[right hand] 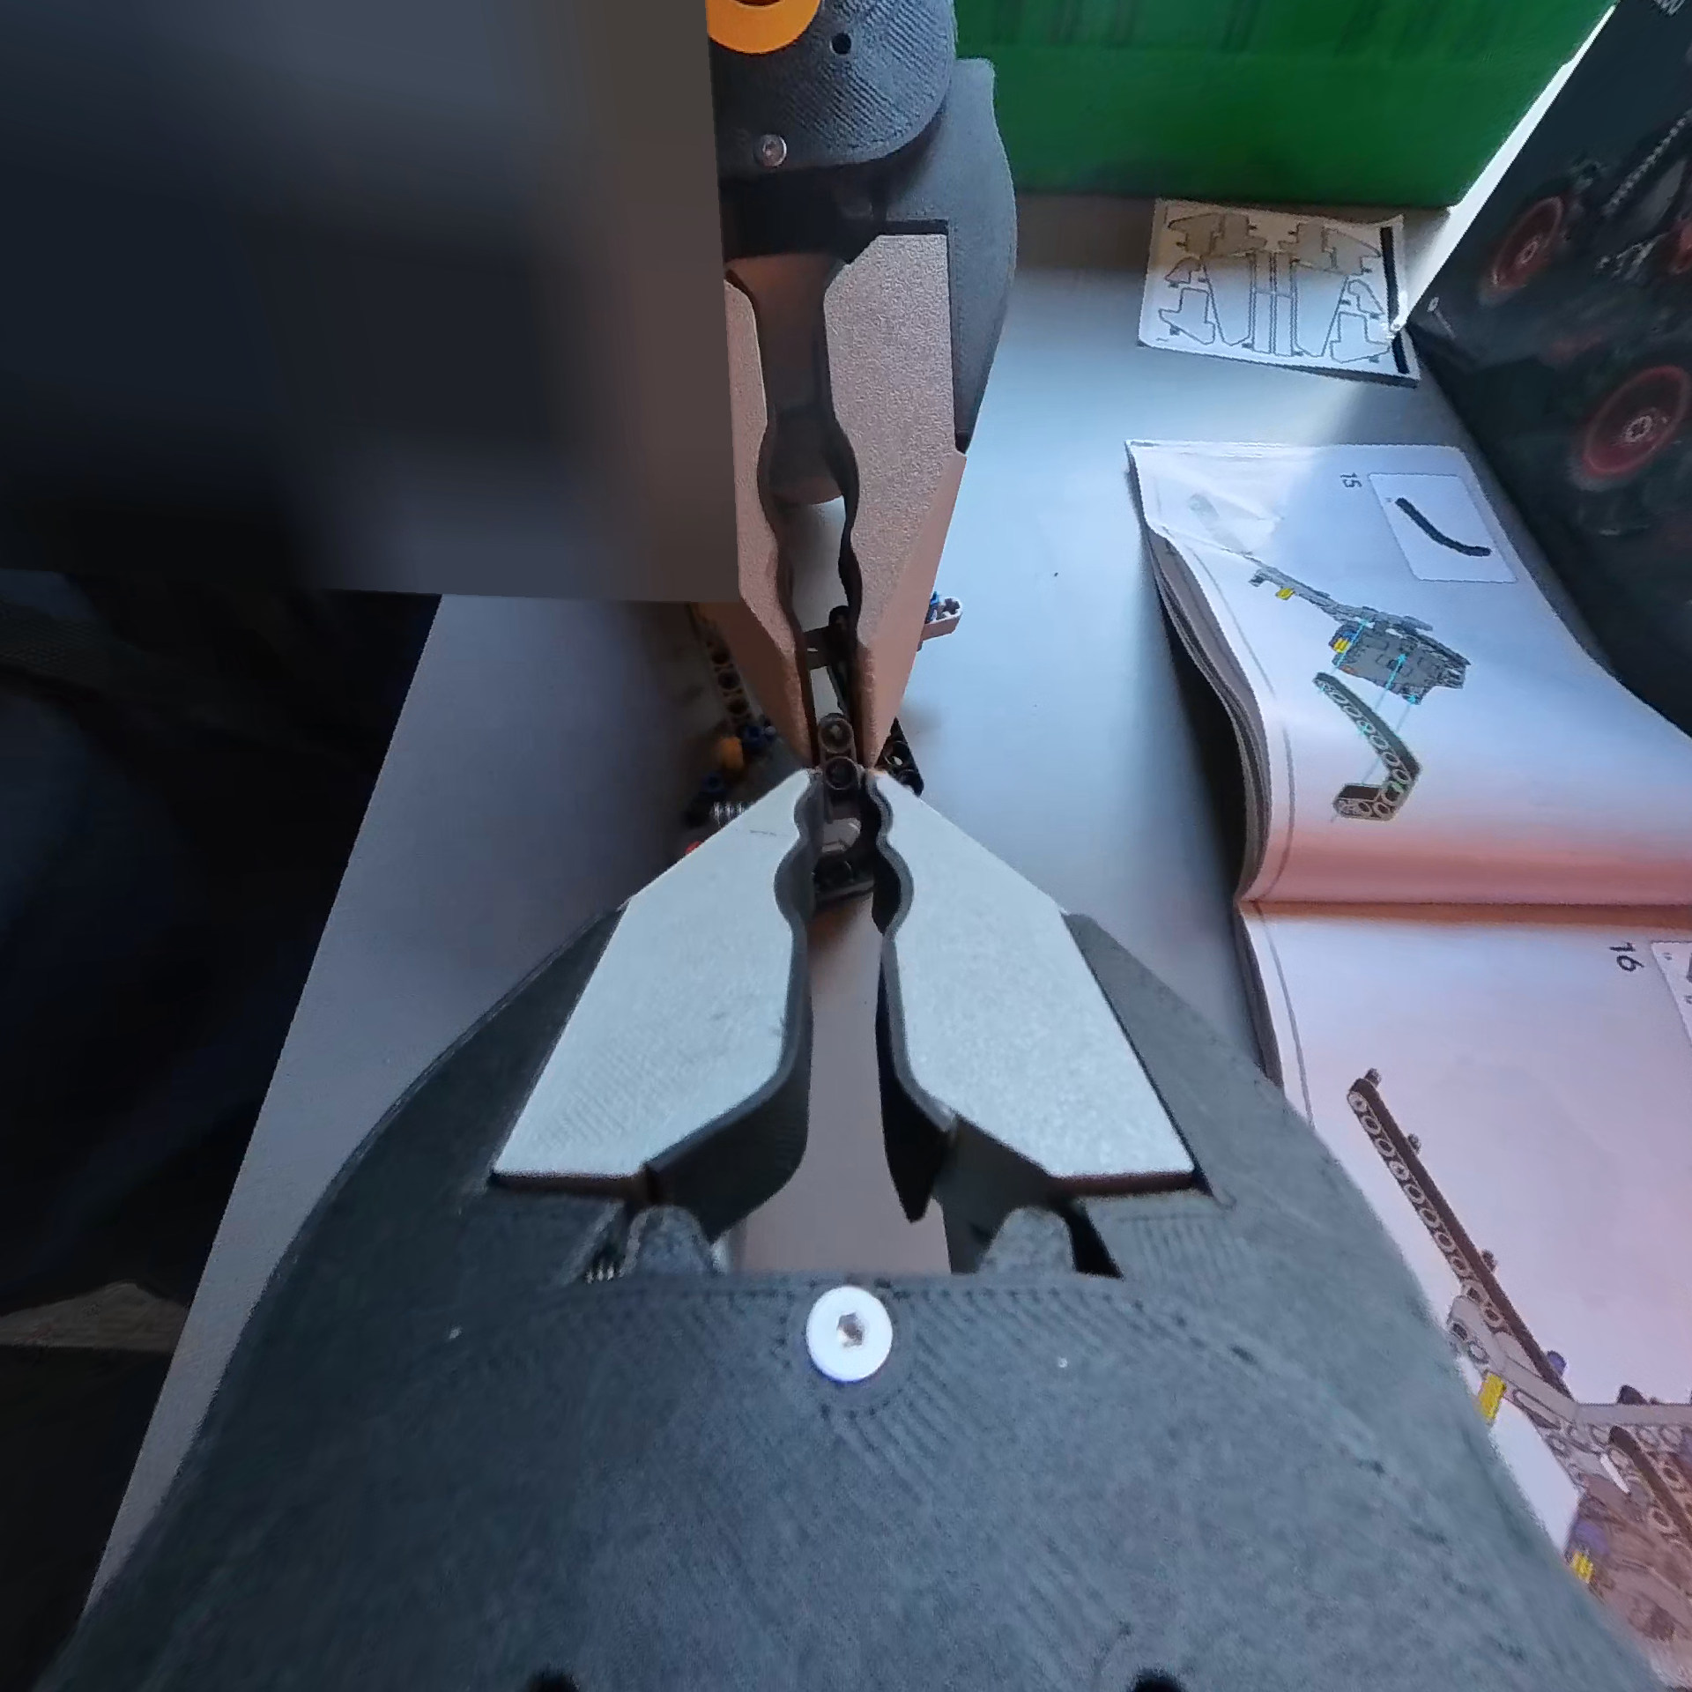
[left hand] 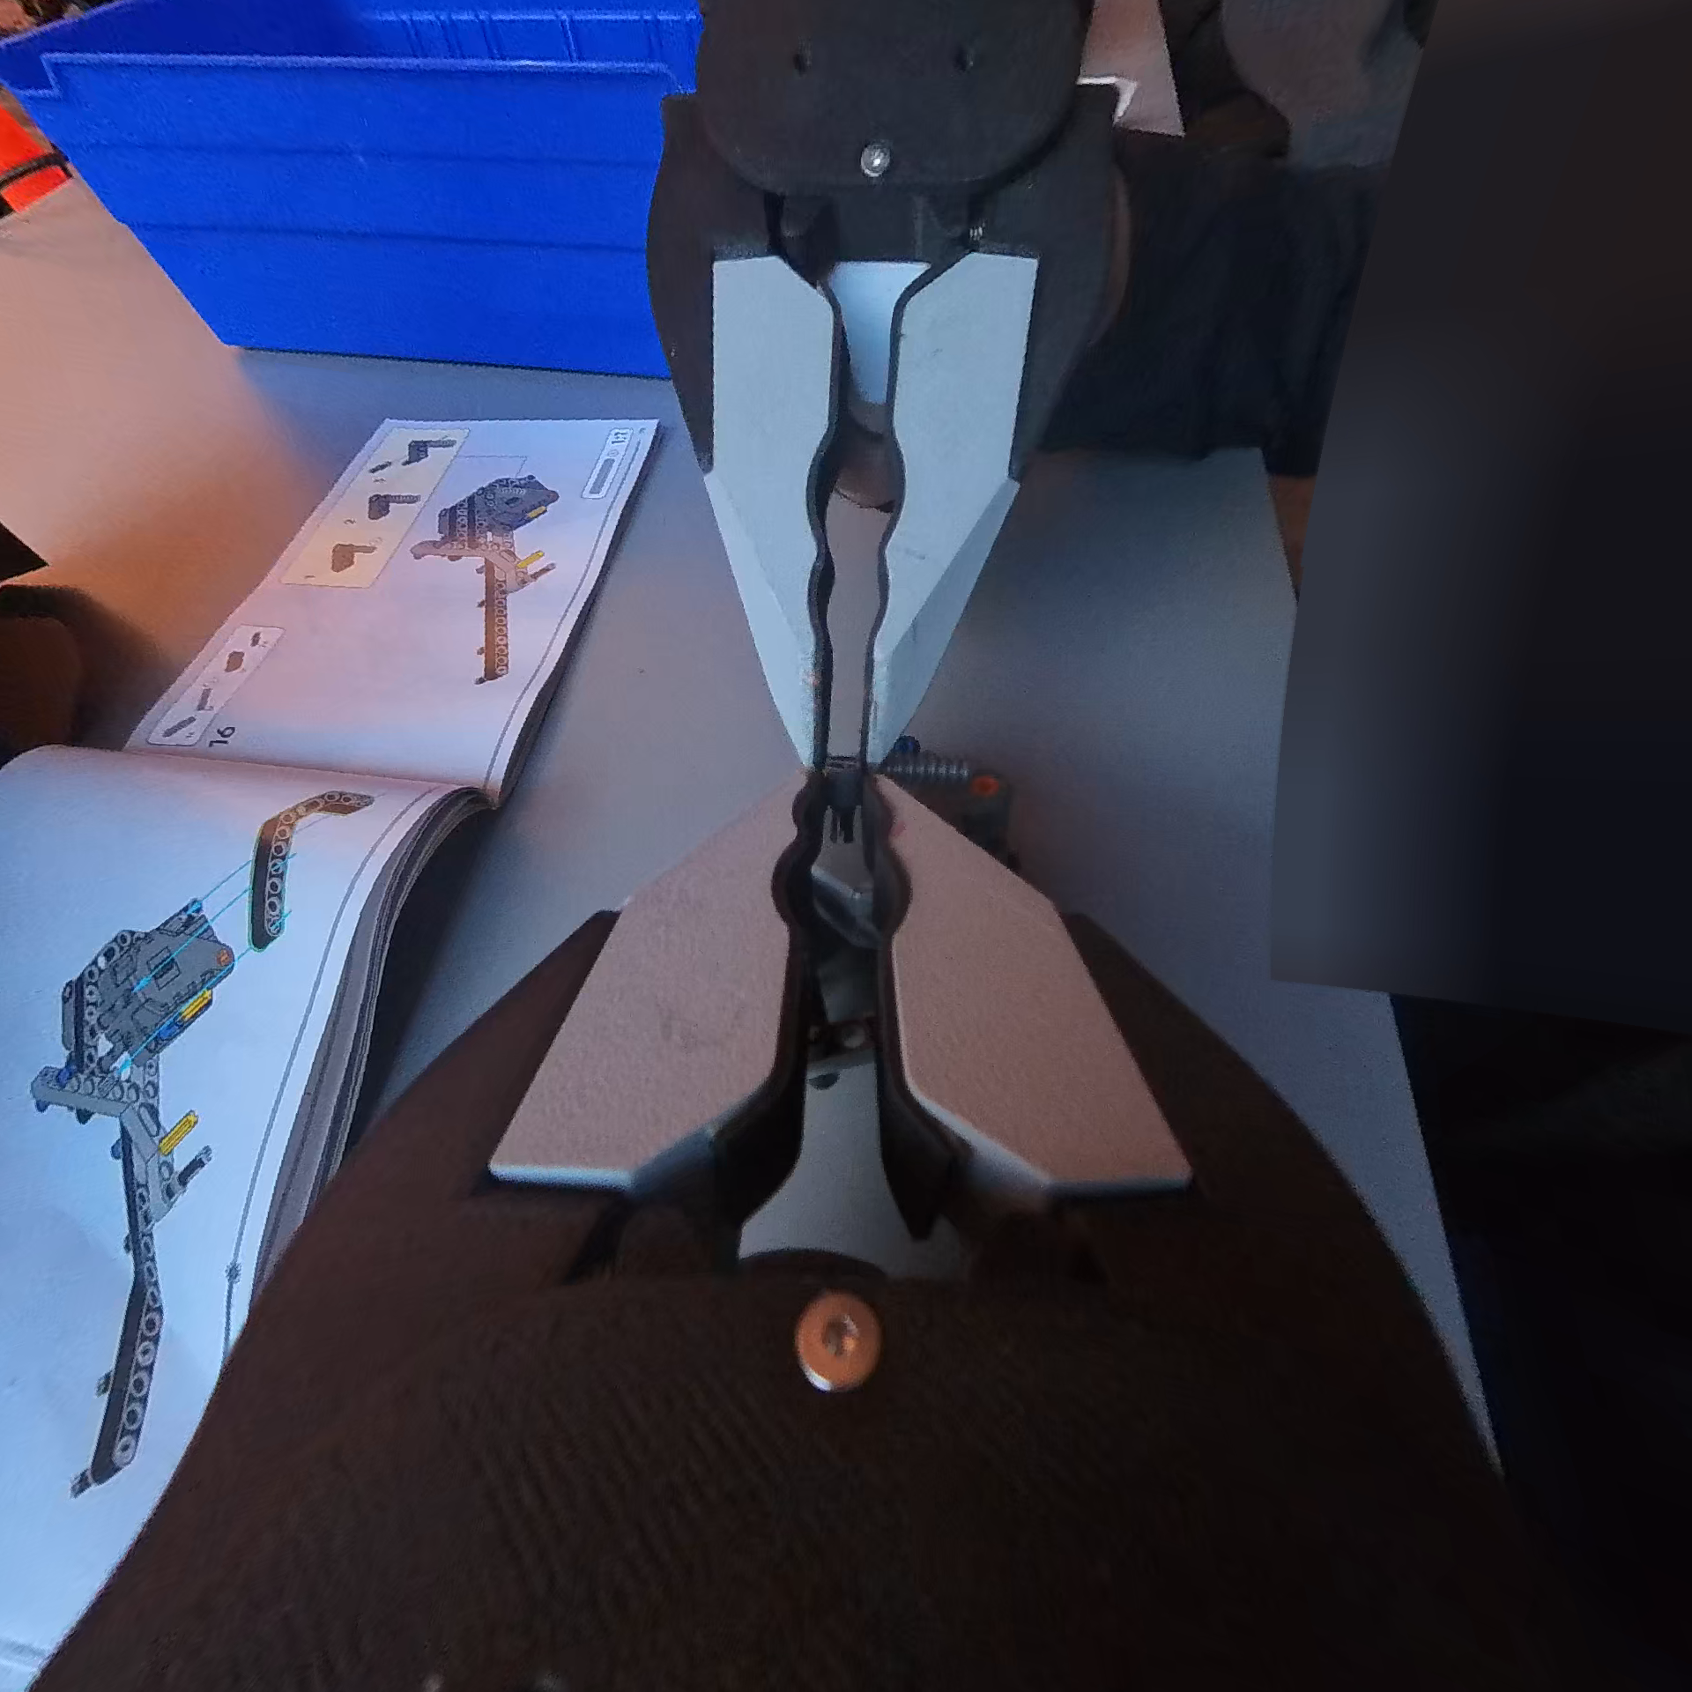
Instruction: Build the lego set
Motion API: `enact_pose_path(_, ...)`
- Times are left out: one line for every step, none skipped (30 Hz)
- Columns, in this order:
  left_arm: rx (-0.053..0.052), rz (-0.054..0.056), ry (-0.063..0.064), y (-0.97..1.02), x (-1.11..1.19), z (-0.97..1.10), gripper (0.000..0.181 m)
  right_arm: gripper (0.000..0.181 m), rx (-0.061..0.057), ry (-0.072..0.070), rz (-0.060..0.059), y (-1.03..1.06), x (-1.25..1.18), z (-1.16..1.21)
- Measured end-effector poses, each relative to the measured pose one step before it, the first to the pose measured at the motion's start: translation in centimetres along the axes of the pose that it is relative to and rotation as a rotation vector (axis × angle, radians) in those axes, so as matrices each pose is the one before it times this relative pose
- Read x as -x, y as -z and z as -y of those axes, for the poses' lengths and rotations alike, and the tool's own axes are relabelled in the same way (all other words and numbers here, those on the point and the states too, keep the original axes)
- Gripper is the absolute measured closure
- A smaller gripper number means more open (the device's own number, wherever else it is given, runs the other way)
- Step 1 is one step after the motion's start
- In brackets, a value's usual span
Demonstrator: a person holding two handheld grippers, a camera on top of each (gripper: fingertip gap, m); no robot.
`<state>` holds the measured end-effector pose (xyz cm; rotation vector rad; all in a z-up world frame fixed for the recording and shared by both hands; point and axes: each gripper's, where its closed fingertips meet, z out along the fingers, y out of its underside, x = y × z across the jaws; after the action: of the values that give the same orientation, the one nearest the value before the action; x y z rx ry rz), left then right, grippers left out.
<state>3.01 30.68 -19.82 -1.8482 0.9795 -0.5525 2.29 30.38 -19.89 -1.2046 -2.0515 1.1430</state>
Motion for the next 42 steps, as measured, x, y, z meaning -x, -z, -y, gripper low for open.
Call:
enact_pose_path(0.0008,0.0030,-0.0016,0.006,0.045,-0.022,0.175,0.176,0.0001,-0.0074,0.0003,-0.029,-0.048,-0.007)
enact_pose_path(-0.0001,-0.0007,0.0005,0.010,0.021,-0.005,0.175,0.176,0.0000,-0.0054,0.0028,-0.034,0.000,-0.025)
enact_pose_path(-0.0009,-0.0054,0.0052,0.000,-0.029,-0.005,0.175,0.176,0.0008,-0.0022,0.0035,-0.016,0.037,-0.033)
enact_pose_path(-0.0004,-0.0053,0.0120,-0.006,-0.008,-0.008,0.175,0.176,0.0007,0.0002,-0.0008,-0.006,-0.008,-0.003)
enact_pose_path(-0.0017,-0.0058,0.0137,0.000,0.012,-0.007,0.176,0.176,0.0001,0.0013,-0.0015,-0.006,-0.003,0.014)
enact_pose_path(-0.0032,-0.0098,0.0109,0.016,-0.029,0.003,0.176,0.176,0.0010,0.0004,0.0012,0.005,0.041,0.011)
enact_pose_path(-0.0040,-0.0081,0.0103,0.006,-0.014,0.009,0.176,0.176,0.0009,0.0008,-0.0018,0.022,0.000,0.024)
enact_pose_path(-0.0039,-0.0045,0.0081,0.020,0.020,0.013,0.176,0.176,-0.0009,0.0020,-0.0033,0.030,-0.019,0.048)
enact_pose_path(-0.0023,-0.0041,0.0022,0.011,0.000,0.011,0.176,0.177,-0.0022,0.0008,-0.0005,0.040,0.007,0.055)
enact_pose_path(0.0011,0.0001,-0.0009,-0.001,0.016,-0.022,0.175,0.177,-0.0021,-0.0020,-0.0005,0.040,-0.014,0.031)
enact_pose_path(0.0044,0.0037,-0.0029,-0.001,0.063,-0.056,0.174,0.177,-0.0043,-0.0024,-0.0024,0.051,-0.073,0.069)
enact_pose_path(0.0030,0.0041,-0.0072,0.021,0.043,-0.033,0.173,0.177,-0.0052,-0.0027,0.0034,0.068,0.026,0.068)
enact_pose_path(0.0015,0.0068,-0.0092,0.040,0.063,-0.003,0.172,0.177,-0.0022,-0.0052,0.0038,0.049,0.008,0.029)
enact_pose_path(0.0002,0.0077,-0.0088,0.044,0.078,0.020,0.171,0.177,-0.0009,-0.0044,-0.0012,0.042,-0.064,0.009)
enact_pose_path(-0.0006,0.0054,-0.0072,0.065,0.052,0.030,0.171,0.177,-0.0006,-0.0020,-0.0010,0.018,-0.035,0.007)
enact_pose_path(0.0000,0.0026,-0.0053,0.056,0.038,0.029,0.169,0.177,0.0008,-0.0008,-0.0004,-0.003,-0.014,-0.018)
enact_pose_path(-0.0002,-0.0043,-0.0036,0.123,-0.040,0.074,0.165,0.177,0.0023,0.0000,-0.0051,0.013,-0.084,-0.030)
enact_pose_path(0.0026,-0.0057,-0.0037,0.231,-0.023,0.102,0.162,0.177,0.0039,0.0003,-0.0058,0.037,-0.091,-0.048)
enact_pose_path(0.0054,-0.0016,0.0013,0.349,0.090,0.123,0.160,0.177,0.0013,0.0012,-0.0028,0.086,-0.059,0.029)
enact_pose_path(0.0059,-0.0166,0.0142,0.409,-0.075,0.134,0.156,0.177,-0.0034,0.0034,-0.0024,0.154,-0.062,0.115)
enact_pose_path(0.0106,-0.0410,0.0287,0.451,-0.382,0.062,0.150,0.177,-0.0083,0.0044,-0.0023,0.163,-0.089,0.170)
enact_pose_path(0.0081,-0.0380,0.0354,0.484,-0.286,0.084,0.148,0.177,-0.0019,0.0000,-0.0030,0.155,-0.159,0.079)
enact_pose_path(-0.0027,-0.0113,0.0254,0.468,0.135,0.130,0.151,0.177,0.0039,-0.0027,-0.0027,0.116,-0.174,0.045)
enact_pose_path(-0.0008,0.0119,0.0101,0.365,0.509,-0.060,0.153,0.177,0.0028,0.0013,0.0011,0.071,-0.106,0.175)
enact_pose_path(0.0126,0.0275,0.0046,0.186,0.781,-0.346,0.156,0.177,0.0092,0.0081,0.0038,-0.009,-0.046,0.208)
enact_pose_path(0.0222,0.0263,0.0061,-0.005,0.754,-0.523,0.158,0.177,0.0297,0.0135,-0.0067,-0.075,-0.245,0.013)
enact_pose_path(0.0285,0.0031,0.0061,-0.175,0.323,-0.617,0.160,0.177,0.0406,0.0211,-0.0102,-0.129,-0.347,-0.102)
enact_pose_path(0.0258,-0.0124,0.0065,-0.278,-0.011,-0.521,0.161,0.177,0.0361,0.0248,0.0080,-0.166,-0.112,-0.061)
enact_pose_path(0.0204,-0.0128,0.0039,-0.293,-0.119,-0.423,0.160,0.177,0.0353,0.0222,0.0234,-0.208,0.055,-0.026)
enact_pose_path(0.0022,-0.0092,0.0030,-0.171,-0.137,-0.070,0.161,0.177,0.0358,0.0169,0.0206,-0.239,-0.037,-0.043)
enact_pose_path(-0.0016,-0.0065,0.0018,-0.035,-0.106,0.052,0.161,0.177,0.0365,0.0100,0.0231,-0.265,-0.036,-0.077)
enact_pose_path(0.0054,-0.0009,-0.0016,-0.016,-0.032,-0.044,0.161,0.177,0.0398,0.0014,0.0301,-0.306,0.055,-0.132)
enact_pose_path(0.0003,-0.0006,-0.0011,-0.007,-0.013,0.012,0.161,0.177,0.0394,-0.0017,0.0235,-0.312,0.006,-0.129)
enact_pose_path(0.0004,-0.0041,0.0000,-0.030,-0.071,-0.010,0.162,0.177,0.0378,0.0045,0.0169,-0.302,0.016,-0.126)
enact_pose_path(0.0023,-0.0041,0.0000,-0.055,-0.053,-0.056,0.162,0.177,0.0394,0.0170,0.0141,-0.232,0.104,-0.146)
enact_pose_path(0.0048,-0.0022,-0.0008,-0.086,-0.024,-0.106,0.163,0.177,0.0207,0.0297,-0.0018,-0.034,0.009,0.156)
enact_pose_path(-0.0039,-0.0059,-0.0010,-0.037,-0.088,0.022,0.164,0.177,0.0089,0.0286,-0.0087,0.090,-0.076,0.315)
enact_pose_path(-0.0033,-0.0076,0.0001,-0.038,-0.117,0.031,0.166,0.177,0.0148,0.0159,0.0097,0.109,0.116,0.229)
enact_pose_path(-0.0014,-0.0043,-0.0004,-0.021,-0.055,0.003,0.168,0.177,0.0160,0.0077,0.0177,0.110,0.182,0.211)
enact_pose_path(-0.0006,-0.0025,-0.0016,-0.025,-0.033,-0.016,0.168,0.177,0.0127,0.0067,0.0051,0.085,-0.026,0.229)
enact_pose_path(-0.0018,-0.0014,0.0001,-0.011,-0.013,0.012,0.169,0.177,0.0133,0.0053,0.0016,0.018,-0.092,0.189)
enact_pose_path(-0.0009,-0.0033,0.0005,-0.012,-0.047,0.005,0.170,0.177,0.0216,0.0003,0.0127,-0.073,0.051,0.004)
